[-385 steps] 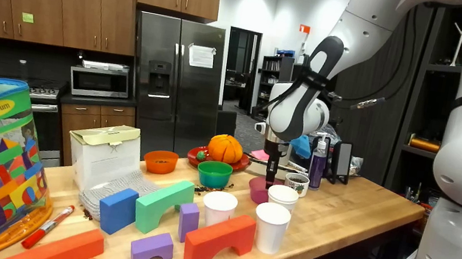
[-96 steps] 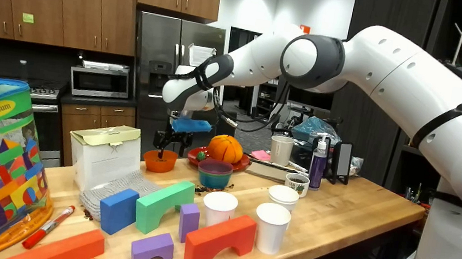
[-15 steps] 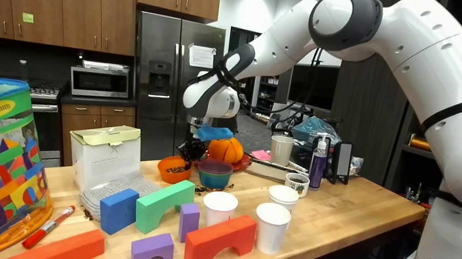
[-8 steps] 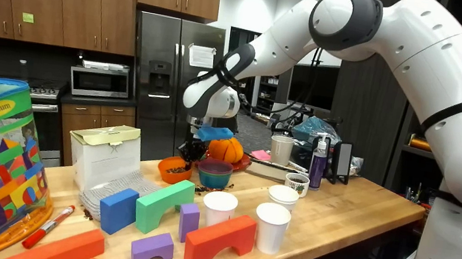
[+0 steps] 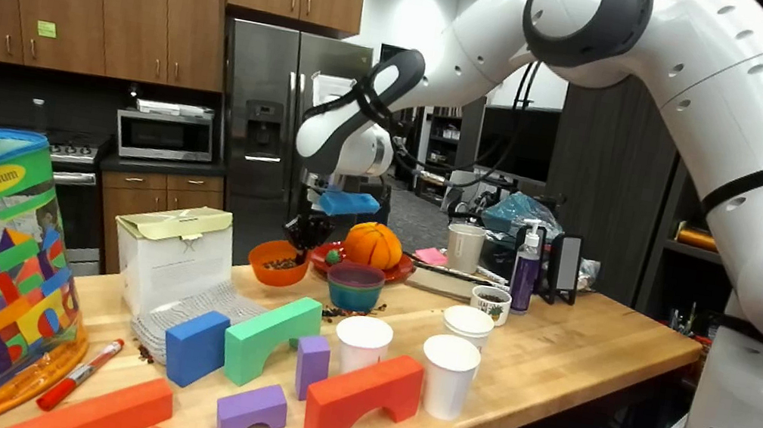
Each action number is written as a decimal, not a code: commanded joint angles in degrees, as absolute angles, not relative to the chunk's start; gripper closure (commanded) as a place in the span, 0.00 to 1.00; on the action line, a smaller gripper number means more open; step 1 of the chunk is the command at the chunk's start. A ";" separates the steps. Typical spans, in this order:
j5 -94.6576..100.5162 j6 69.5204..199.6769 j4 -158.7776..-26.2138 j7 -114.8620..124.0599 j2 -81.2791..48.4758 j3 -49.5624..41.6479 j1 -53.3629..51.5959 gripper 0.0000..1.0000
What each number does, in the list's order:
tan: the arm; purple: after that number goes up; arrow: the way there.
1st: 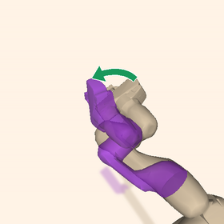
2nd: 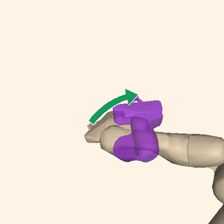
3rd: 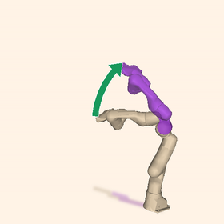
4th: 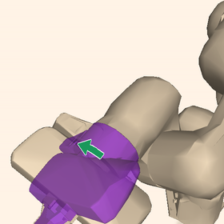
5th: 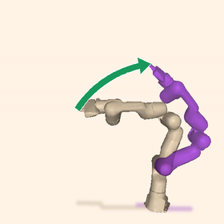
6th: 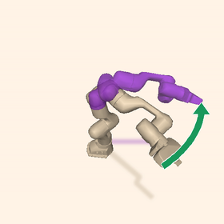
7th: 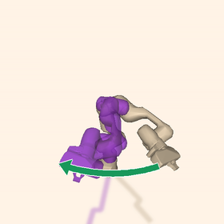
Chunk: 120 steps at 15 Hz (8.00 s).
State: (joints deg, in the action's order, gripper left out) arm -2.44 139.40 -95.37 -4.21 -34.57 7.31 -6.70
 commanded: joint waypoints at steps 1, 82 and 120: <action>-2.03 138.74 -98.84 -4.83 -29.15 7.50 -6.81 0.99; -16.40 138.97 -111.57 -28.22 -23.52 7.32 5.71 0.71; -16.06 161.02 -138.04 -29.87 -11.12 7.37 7.90 0.00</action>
State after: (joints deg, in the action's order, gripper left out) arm -14.95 158.49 -134.09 -28.66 -14.35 6.27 6.16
